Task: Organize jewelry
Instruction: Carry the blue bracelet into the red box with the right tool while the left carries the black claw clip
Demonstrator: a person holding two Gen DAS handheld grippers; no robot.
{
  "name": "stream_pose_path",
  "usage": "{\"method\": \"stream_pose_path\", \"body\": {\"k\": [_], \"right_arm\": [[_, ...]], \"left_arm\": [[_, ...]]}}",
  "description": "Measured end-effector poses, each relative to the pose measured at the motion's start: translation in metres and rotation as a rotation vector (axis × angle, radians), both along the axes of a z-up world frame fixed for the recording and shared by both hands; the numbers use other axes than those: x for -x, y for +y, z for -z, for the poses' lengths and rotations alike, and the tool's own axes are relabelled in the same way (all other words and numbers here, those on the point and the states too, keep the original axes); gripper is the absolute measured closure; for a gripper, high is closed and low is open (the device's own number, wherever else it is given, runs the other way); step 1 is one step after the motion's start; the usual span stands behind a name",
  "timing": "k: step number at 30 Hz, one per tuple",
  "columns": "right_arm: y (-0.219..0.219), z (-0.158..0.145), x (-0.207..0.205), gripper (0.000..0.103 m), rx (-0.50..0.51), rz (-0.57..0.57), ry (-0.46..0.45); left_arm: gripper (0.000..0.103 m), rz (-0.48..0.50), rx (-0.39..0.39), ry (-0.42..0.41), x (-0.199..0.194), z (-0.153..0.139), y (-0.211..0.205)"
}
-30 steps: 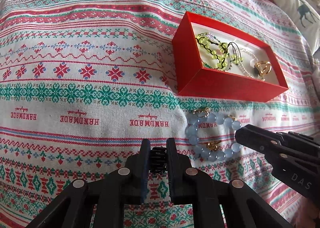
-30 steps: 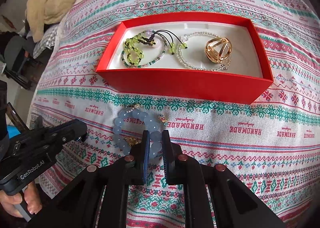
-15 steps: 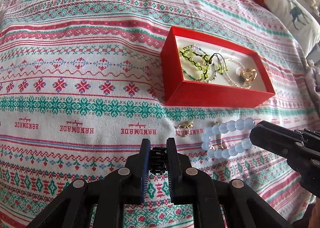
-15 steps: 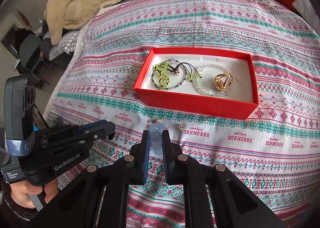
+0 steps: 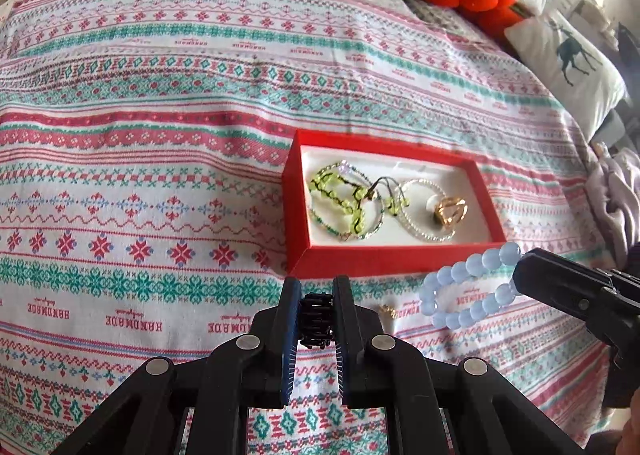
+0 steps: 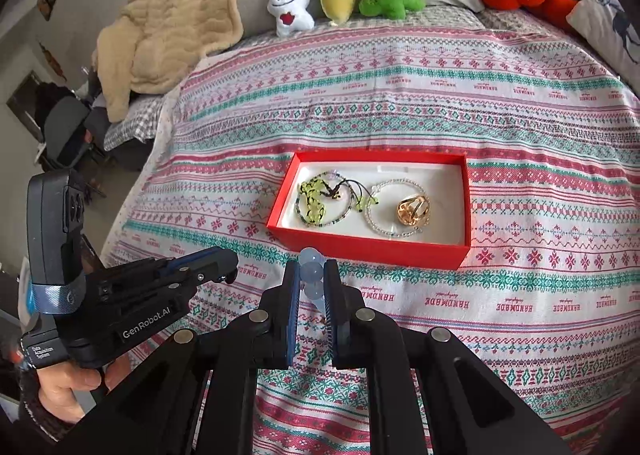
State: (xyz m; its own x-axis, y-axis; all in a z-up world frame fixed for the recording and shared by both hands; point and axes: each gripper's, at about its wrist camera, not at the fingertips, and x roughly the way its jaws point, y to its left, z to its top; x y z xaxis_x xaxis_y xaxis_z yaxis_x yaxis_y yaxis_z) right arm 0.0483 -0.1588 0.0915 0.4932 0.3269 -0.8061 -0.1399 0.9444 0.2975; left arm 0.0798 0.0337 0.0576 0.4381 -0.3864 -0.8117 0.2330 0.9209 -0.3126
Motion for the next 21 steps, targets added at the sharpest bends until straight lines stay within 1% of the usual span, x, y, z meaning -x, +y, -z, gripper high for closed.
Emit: {"method": "stream_pose_path", "body": {"k": [4,10,15,21], "right_arm": [[-0.012,-0.013,-0.008,0.091,-0.011,0.031,-0.032],[-0.025,-0.023,-0.024,0.091,-0.029,0.075,-0.061],[-0.030,-0.018,-0.041,0.090,-0.047,0.093,-0.042],[-0.030,-0.003,-0.055,0.090,-0.038,0.107,-0.002]], "left_arm": [[0.093,0.011,0.024,-0.016,-0.012,-0.005,-0.012],[0.093,0.038,0.051,-0.018,-0.031,-0.002,-0.038],[0.093,0.045,0.060,-0.004,-0.045,0.007,-0.057],[0.092,0.025,0.027,0.036,-0.062,0.029,-0.068]]}}
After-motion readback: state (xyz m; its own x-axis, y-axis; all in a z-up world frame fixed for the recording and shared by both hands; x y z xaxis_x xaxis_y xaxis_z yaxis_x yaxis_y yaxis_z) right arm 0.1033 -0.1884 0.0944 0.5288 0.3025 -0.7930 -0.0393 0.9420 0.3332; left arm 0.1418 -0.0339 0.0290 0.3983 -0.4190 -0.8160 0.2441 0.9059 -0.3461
